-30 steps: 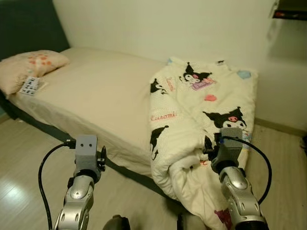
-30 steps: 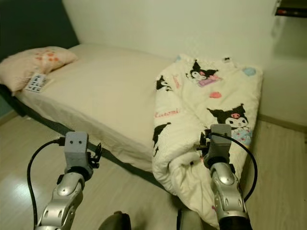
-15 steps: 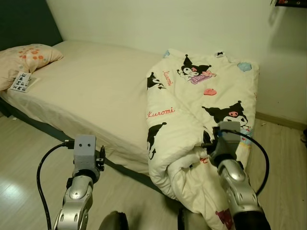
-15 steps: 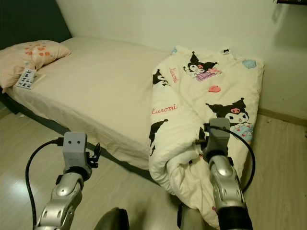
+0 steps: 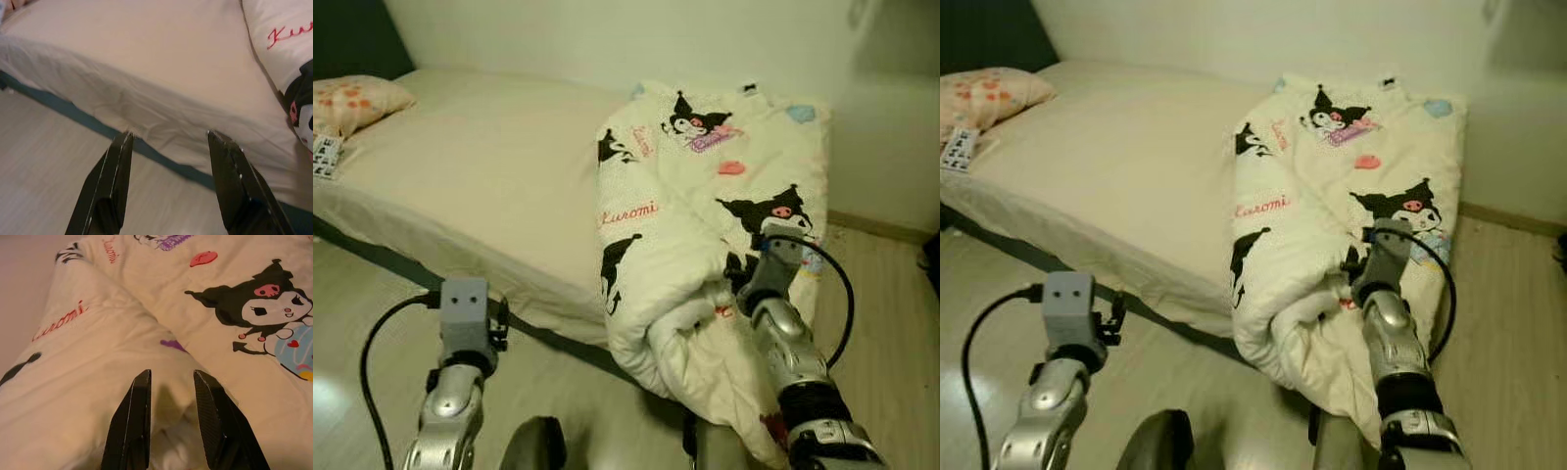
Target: Clean up the room
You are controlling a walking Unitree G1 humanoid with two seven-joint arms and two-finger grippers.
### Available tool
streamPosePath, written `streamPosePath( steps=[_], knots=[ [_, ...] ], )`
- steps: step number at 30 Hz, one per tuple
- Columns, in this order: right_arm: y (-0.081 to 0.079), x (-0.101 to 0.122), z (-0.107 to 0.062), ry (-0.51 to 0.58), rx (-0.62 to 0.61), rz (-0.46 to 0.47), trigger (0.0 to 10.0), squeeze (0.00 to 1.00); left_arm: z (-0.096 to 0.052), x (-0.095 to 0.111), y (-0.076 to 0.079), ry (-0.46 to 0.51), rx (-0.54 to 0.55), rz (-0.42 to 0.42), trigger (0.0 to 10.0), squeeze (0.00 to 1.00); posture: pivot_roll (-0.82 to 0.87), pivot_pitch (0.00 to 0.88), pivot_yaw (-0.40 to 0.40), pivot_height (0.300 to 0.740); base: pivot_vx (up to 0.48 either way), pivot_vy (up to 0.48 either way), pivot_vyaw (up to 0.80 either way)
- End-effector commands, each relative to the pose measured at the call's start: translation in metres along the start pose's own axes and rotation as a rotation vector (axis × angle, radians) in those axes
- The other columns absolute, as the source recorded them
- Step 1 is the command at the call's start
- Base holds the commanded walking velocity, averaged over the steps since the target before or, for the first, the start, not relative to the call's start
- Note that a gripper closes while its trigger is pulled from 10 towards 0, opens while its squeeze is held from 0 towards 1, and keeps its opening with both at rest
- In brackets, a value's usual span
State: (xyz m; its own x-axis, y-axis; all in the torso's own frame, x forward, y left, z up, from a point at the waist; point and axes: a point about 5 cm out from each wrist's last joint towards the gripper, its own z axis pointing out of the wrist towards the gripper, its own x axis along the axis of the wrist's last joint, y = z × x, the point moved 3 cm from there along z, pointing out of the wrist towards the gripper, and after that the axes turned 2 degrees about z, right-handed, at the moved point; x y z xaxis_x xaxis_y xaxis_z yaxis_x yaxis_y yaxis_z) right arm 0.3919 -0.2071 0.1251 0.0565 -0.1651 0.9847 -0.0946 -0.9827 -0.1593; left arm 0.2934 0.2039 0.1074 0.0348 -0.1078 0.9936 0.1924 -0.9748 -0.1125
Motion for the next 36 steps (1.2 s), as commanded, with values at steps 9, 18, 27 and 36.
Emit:
streamPosePath(
  steps=[9, 18, 27, 36],
  knots=[
    [0.015, 0.009, 0.010, 0.079, -0.095, 0.400, 10.0, 1.00, -0.013, 0.004, -0.022, 0.005, 0.016, 0.059, 10.0, 0.00, 0.03, 0.240, 0.025, 0.575, 0.000, 0.000, 0.00],
    [0.032, -0.010, 0.012, -0.015, -0.223, 0.614, 10.0, 1.00, -0.018, 0.011, -0.028, 0.006, 0.004, 0.082, 10.0, 0.00, 0.08, 0.263, 0.037, 0.575, 0.000, 0.000, 0.00],
    [0.046, -0.029, 0.005, -0.112, -0.309, 0.571, 10.0, 1.00, -0.025, 0.014, -0.033, 0.002, 0.000, 0.096, 10.0, 0.00, 0.11, 0.273, 0.035, 0.575, 0.000, 0.000, 0.00],
    [0.046, -0.032, 0.005, -0.146, -0.249, 0.525, 10.0, 0.00, -0.056, 0.042, 0.032, 0.102, -0.527, -0.082, 10.0, 0.00, 0.13, 0.275, 0.031, 0.575, 0.000, 0.000, 0.00]
  ],
)
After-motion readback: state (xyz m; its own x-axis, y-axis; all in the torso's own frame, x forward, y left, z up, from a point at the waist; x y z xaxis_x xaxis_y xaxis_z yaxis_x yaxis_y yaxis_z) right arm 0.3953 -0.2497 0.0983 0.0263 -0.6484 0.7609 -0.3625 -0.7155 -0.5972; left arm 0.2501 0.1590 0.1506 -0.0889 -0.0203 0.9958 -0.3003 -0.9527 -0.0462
